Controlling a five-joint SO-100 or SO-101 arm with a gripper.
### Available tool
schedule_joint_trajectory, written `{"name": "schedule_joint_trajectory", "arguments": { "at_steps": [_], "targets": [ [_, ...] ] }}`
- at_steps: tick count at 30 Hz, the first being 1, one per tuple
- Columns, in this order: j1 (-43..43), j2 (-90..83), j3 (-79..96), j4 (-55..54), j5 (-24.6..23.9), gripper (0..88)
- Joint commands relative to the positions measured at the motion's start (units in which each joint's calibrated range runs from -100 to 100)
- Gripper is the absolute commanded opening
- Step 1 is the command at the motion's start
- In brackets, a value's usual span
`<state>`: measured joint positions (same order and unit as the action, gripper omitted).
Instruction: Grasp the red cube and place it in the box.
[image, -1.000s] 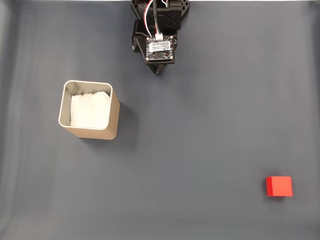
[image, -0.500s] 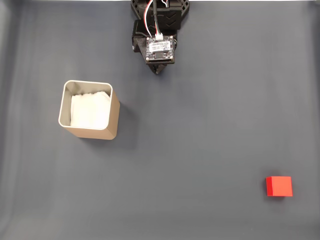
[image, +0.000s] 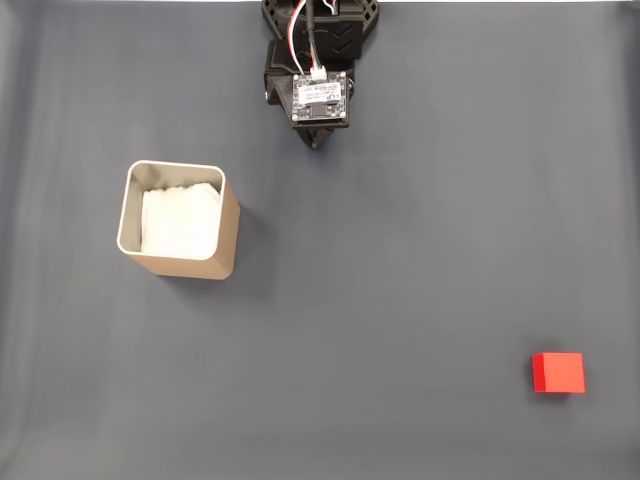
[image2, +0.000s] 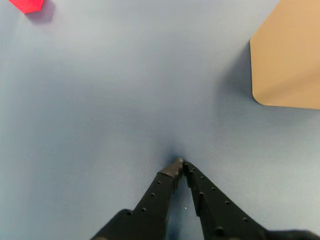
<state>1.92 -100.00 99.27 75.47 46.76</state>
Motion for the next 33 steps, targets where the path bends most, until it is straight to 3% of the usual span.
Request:
{"name": "schedule_joint_trajectory", "arguments": {
  "at_steps": [1, 33],
  "targets": [
    [-0.25, 0.09, 0.55, 0.82, -0.2, 0.8],
    [-1.31, 0.09, 0.55, 0.49, 0.2, 0.1]
  ]
}}
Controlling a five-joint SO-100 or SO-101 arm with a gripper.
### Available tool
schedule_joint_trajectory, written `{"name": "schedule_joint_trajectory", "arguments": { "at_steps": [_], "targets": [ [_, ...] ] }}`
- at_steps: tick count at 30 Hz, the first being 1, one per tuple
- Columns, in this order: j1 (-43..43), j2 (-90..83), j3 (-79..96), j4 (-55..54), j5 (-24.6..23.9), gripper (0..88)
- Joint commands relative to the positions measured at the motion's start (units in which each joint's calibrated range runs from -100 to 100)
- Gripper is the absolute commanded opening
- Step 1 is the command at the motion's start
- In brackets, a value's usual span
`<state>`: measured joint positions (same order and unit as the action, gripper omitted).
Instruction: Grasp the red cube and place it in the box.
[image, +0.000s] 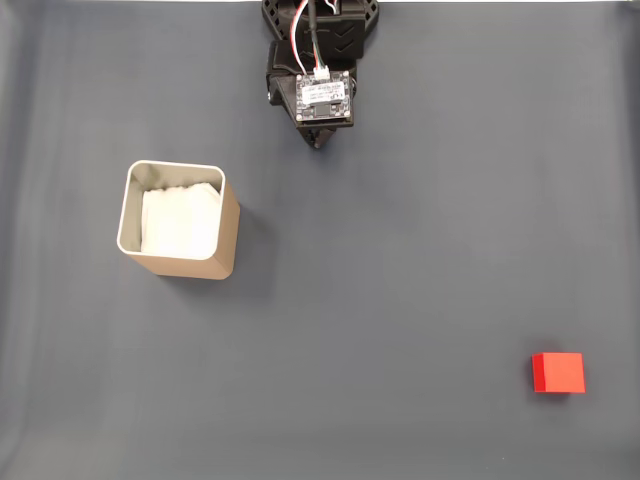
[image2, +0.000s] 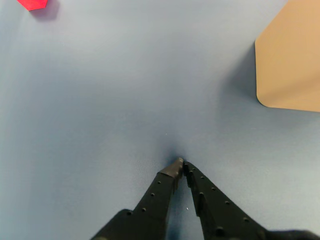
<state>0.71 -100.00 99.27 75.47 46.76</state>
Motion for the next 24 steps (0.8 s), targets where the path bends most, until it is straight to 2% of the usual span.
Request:
{"name": "schedule_joint_trajectory", "arguments": {
  "at_steps": [1, 4, 9, 17, 24],
  "targets": [
    [-0.11, 0.09, 0.55, 0.49, 0.24, 0.1],
    [-0.18, 0.0, 0.55, -0.33, 0.1, 0.1],
    [-0.11, 0.0, 0.55, -10.02, -1.47, 0.1],
    [0.1, 0.17, 0.36, -22.41, -0.93, 0.1],
    [-0.11, 1.73, -3.92, -27.66, -1.07, 0.1]
  ]
}}
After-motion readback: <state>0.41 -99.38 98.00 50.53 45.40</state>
